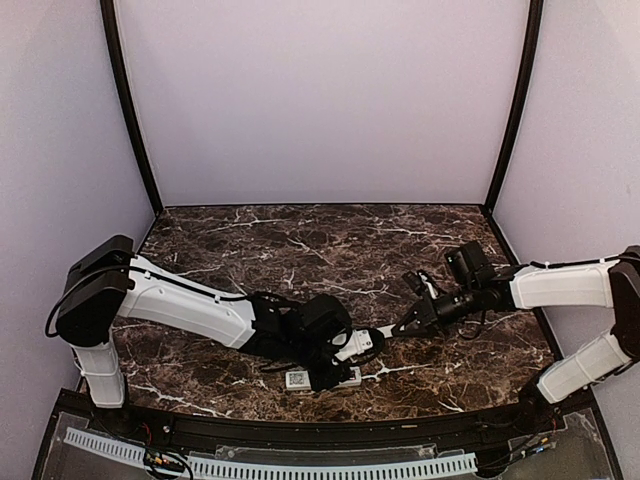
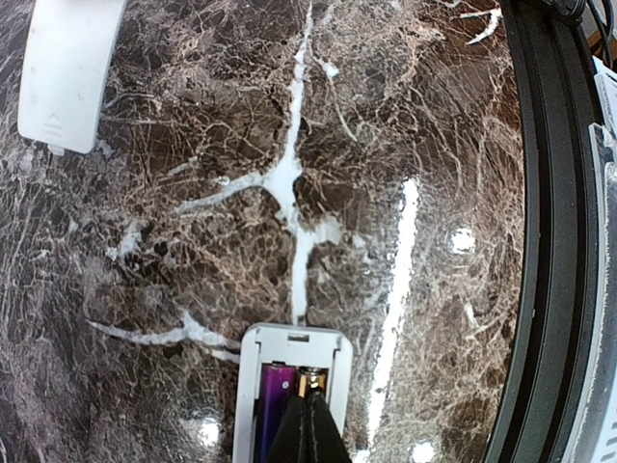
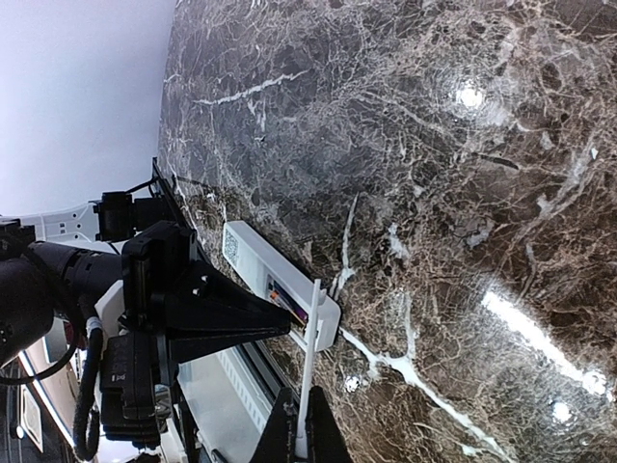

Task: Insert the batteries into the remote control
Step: Hold the remote control without the battery cover at the center of the board, then load the battery cover onto the remote control without the battery cover.

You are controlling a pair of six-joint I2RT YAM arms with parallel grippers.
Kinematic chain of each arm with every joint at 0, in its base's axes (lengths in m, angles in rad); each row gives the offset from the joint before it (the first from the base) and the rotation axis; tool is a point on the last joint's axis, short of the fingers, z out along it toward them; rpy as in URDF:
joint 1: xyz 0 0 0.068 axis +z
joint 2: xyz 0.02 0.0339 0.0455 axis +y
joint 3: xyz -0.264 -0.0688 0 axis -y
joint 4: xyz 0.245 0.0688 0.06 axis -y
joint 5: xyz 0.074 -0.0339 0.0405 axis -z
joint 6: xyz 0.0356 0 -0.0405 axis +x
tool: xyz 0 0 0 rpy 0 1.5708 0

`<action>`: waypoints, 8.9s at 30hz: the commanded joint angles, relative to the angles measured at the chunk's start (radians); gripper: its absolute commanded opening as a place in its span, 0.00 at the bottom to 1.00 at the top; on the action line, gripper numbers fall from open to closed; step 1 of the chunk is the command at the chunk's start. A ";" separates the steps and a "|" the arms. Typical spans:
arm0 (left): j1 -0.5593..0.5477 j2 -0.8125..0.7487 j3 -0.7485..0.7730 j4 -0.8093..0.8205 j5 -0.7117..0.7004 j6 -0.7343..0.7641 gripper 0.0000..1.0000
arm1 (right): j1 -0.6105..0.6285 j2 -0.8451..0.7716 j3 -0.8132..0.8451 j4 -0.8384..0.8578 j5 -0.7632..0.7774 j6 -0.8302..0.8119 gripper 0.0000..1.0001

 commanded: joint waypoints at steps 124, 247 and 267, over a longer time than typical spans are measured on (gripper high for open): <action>0.016 -0.127 -0.328 0.424 0.089 0.009 0.66 | 0.299 0.467 0.026 0.430 -0.095 0.256 0.00; 0.011 -0.682 -0.586 -0.072 -0.264 -0.505 0.29 | 0.373 0.143 0.229 -0.384 0.616 0.225 0.00; -0.011 -0.462 -0.575 -0.032 -0.238 -0.576 0.18 | 0.557 0.364 0.364 -0.416 0.734 0.326 0.00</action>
